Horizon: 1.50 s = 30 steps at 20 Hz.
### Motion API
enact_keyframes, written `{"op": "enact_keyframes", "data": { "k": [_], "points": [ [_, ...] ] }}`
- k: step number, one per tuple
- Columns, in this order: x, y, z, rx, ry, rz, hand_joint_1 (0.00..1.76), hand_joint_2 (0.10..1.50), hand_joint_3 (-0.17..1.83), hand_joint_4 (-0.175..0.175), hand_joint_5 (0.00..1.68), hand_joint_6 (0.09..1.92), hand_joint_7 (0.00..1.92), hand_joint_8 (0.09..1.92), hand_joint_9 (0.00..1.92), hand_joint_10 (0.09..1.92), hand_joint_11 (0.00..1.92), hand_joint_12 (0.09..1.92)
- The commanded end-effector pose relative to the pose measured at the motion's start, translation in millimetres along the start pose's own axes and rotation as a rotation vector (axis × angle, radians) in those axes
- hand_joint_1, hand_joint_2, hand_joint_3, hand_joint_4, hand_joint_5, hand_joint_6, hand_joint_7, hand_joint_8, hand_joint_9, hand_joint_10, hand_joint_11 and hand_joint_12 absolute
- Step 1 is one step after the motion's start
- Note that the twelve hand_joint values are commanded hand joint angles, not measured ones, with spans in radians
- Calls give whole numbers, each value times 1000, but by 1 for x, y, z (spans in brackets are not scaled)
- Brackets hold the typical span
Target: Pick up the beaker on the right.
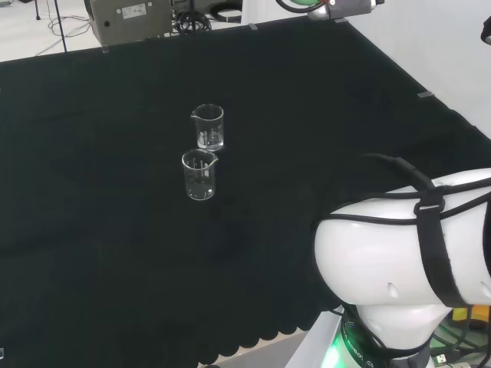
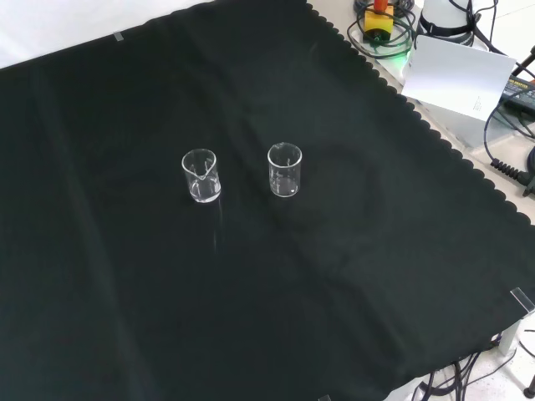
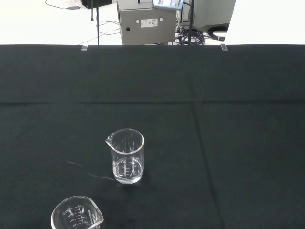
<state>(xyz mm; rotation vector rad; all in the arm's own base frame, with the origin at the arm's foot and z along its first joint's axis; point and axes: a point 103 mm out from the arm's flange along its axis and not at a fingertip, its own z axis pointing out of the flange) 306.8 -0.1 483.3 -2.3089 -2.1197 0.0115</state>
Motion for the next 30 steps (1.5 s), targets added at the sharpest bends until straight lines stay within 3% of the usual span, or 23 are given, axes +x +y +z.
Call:
{"op": "enact_keyframes", "data": {
  "k": [1, 4, 13, 22, 27, 30],
  "points": [
    [0, 1, -1, -11, -12, 0, 69, 1152, 515, -21, 199, 252, 10, 525, 133, 666, 11, 1294],
    [-1, 2, -1, -11, -15, 3, 28, 1237, 373, -22, 251, 118, 2, 525, 124, 670, 0, 1320],
    [-7, 14, 7, 3, -10, 29, 26, 1254, 339, -22, 265, 88, 3, 527, 124, 671, 0, 1326],
    [-12, 47, 51, 32, 28, 73, 40, 1267, 296, -25, 287, 87, 5, 534, 132, 672, 0, 1326],
    [-18, 87, 87, 39, 50, 46, 95, 1248, 278, -27, 303, 87, 33, 548, 177, 689, 0, 1346],
    [-29, 117, 114, 23, 119, 24, 229, 1188, 244, -34, 345, 87, 99, 580, 255, 714, 5, 1396]
  ]
}}
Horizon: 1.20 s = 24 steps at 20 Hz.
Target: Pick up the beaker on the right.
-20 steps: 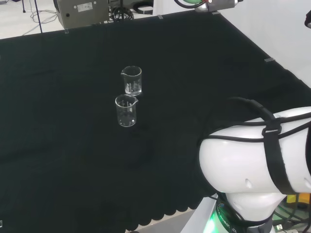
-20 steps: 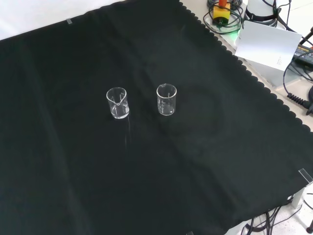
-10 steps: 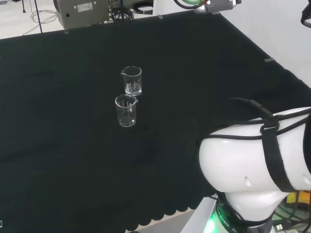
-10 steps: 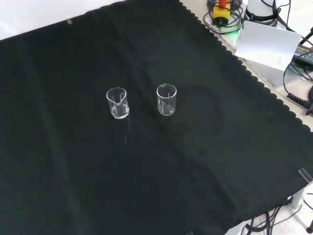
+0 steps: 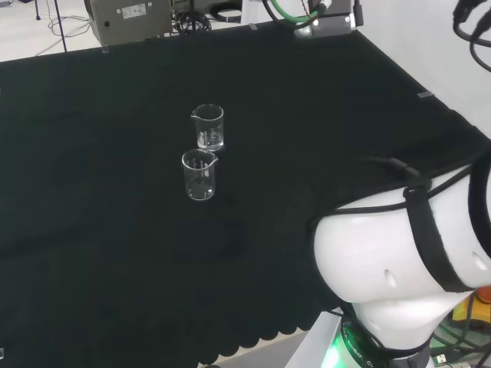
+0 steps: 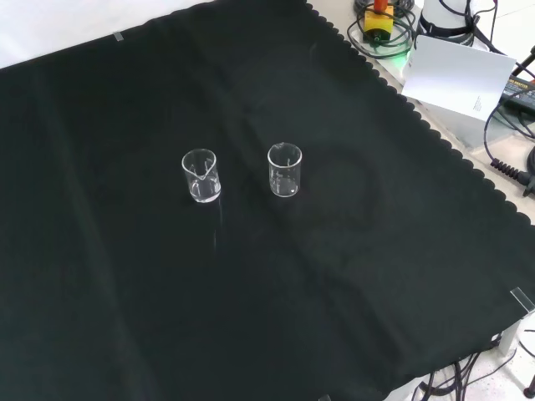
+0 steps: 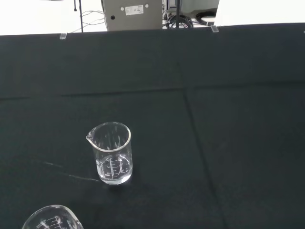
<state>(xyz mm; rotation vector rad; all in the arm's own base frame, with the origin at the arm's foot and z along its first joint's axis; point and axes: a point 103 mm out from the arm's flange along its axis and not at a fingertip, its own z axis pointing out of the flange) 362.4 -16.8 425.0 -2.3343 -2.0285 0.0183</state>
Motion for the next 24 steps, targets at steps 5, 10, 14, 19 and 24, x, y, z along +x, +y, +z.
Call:
{"op": "enact_keyframes", "data": {
  "k": [5, 10, 14, 19, 24],
  "points": [
    [-30, 115, 95, 11, 190, -62, 454, 1075, 210, -39, 409, 87, 182, 634, 372, 720, 69, 1418],
    [-27, 154, 138, 70, 223, -99, 512, 1012, 194, -35, 418, 87, 187, 641, 381, 710, 74, 1413],
    [-16, 173, 171, 122, 232, -132, 575, 945, 172, -32, 408, 87, 179, 640, 376, 704, 75, 1413],
    [-8, 190, 204, 142, 283, -170, 653, 869, 150, -31, 386, 87, 166, 637, 368, 698, 76, 1412],
    [-4, 205, 228, 171, 313, -195, 711, 815, 153, -34, 379, 87, 172, 645, 377, 691, 75, 1413]
  ]
}}
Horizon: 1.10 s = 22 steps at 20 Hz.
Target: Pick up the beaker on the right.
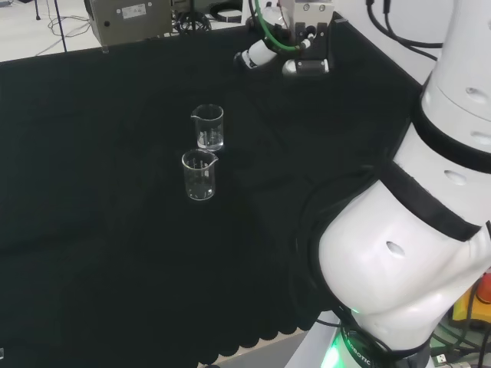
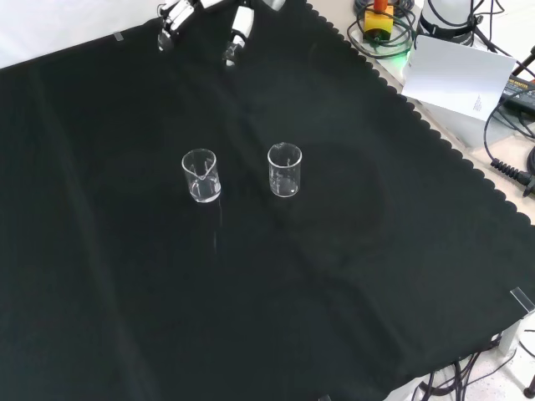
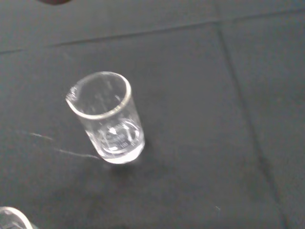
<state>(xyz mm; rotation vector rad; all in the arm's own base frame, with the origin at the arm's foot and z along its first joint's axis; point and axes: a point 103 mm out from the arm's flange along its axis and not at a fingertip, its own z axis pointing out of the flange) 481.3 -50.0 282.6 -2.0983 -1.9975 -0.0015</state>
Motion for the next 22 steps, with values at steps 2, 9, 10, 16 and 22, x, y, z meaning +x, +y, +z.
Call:
{"op": "enact_keyframes", "data": {
  "k": [2, 9, 10, 16, 22],
  "points": [
    [-6, 94, 87, 40, 162, -121, 717, 784, 211, -35, 385, 87, 172, 649, 376, 682, 73, 1411],
    [-10, 101, 109, 49, 200, -161, 737, 709, 346, -39, 407, 87, 179, 655, 345, 679, 45, 1410],
    [-11, 102, 112, 49, 210, -168, 739, 701, 358, -40, 409, 87, 180, 656, 344, 679, 37, 1416],
    [-11, 101, 132, 47, 284, -224, 762, 649, 423, -40, 426, 87, 187, 657, 341, 678, 10, 1428],
    [-11, 102, 149, 86, 350, -305, 776, 619, 443, -36, 424, 87, 174, 650, 291, 662, 0, 1360]
  ]
}}
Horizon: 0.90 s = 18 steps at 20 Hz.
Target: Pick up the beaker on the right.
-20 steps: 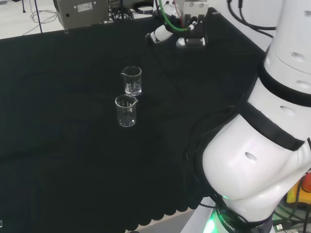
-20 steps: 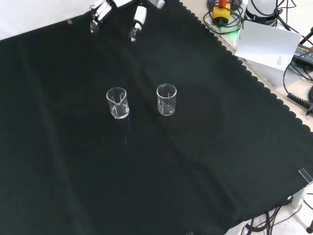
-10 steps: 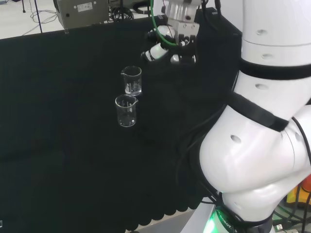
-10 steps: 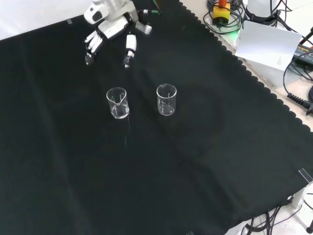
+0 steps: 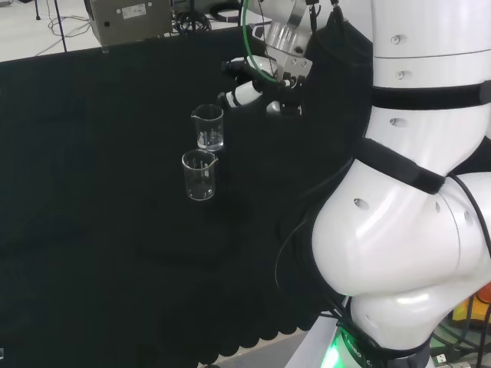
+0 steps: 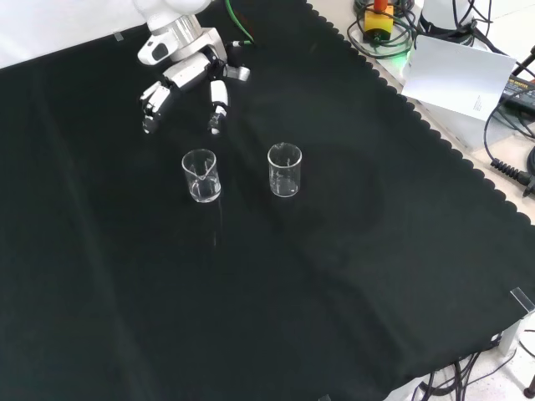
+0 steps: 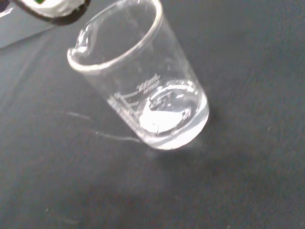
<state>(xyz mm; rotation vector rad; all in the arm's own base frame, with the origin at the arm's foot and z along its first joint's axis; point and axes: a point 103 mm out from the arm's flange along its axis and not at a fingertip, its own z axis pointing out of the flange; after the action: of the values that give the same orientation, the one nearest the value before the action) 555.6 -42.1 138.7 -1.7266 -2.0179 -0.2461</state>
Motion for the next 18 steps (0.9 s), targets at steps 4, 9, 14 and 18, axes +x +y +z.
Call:
{"op": "enact_keyframes", "data": {
  "k": [4, 9, 14, 18],
  "points": [
    [-6, 7, 31, 58, 107, -106, 786, 609, 447, -35, 426, 87, 178, 649, 294, 663, 0, 1349],
    [-3, 13, 46, 32, 137, -150, 814, 591, 455, -35, 416, 87, 149, 634, 258, 649, 0, 1278],
    [-4, 19, 60, 6, 189, -175, 842, 583, 459, -36, 414, 87, 145, 631, 265, 651, 0, 1274],
    [-6, 23, 67, -5, 226, -192, 875, 560, 486, -37, 416, 87, 159, 633, 303, 643, 0, 1286]
  ]
}}
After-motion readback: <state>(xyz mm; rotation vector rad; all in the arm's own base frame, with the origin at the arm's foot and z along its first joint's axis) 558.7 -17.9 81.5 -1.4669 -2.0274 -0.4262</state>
